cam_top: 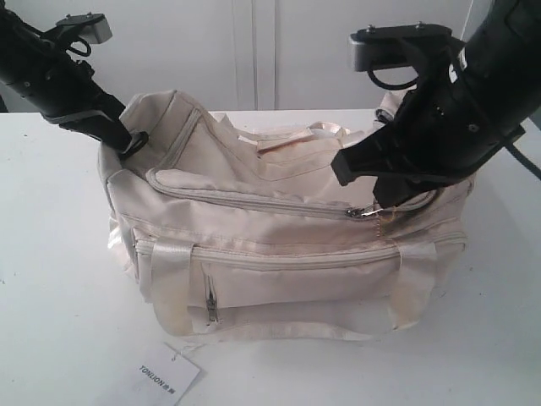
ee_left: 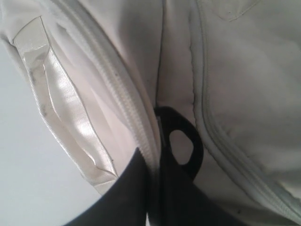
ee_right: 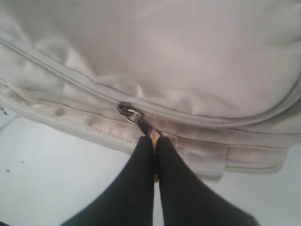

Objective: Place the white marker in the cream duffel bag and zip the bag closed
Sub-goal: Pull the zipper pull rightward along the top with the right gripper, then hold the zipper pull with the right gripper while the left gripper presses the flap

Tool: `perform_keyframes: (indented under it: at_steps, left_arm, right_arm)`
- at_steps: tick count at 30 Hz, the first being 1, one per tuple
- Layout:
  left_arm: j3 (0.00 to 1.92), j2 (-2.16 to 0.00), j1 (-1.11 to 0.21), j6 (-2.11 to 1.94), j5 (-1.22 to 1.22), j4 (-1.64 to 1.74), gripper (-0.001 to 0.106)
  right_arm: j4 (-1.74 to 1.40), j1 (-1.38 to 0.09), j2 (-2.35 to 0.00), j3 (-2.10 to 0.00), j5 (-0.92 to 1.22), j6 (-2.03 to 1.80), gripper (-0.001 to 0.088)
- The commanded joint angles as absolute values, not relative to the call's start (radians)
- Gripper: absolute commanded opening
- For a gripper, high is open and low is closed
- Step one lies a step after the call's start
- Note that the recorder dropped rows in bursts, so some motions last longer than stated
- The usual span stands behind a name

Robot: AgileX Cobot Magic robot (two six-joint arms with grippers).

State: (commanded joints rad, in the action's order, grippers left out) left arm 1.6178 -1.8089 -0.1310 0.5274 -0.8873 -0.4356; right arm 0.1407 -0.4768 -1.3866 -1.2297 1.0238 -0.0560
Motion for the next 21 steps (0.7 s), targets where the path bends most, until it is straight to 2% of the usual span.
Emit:
perform_keyframes:
  at_steps: [6,8,14,17,21]
  left_arm:
    - [1.618,-1.804,-0.131,0.523,-0.885,-0.437,0.001]
    - [1.618,-1.804,-0.131,0.523,-0.888,-0.437,0.009]
    - [1.618,-1.804,-0.131,0.523,-0.905,-0.437,0.043]
    - [1.62,-1.794,-0.131,0.523,-0.918,-0.437,0.051]
    - [1.62,-1.76,-0.131,0.541,-0.92,-0.432,0.052]
  right_arm:
    - [0.148,-0.477,-1.387,-1.23,0.988,-0.056,0.0]
    - [0.148,-0.477,-1.387,-1.23,0.981,-0.056,0.0]
    - [0.148,-0.477,-1.387,-1.23,0.981,-0.056,0.0]
    - [0.148,-0.477,-1.387,-1.23,0.979,-0.056,0.0]
    - [0.148,-0.477,-1.387,-1.23,0.972,-0.056,0.0]
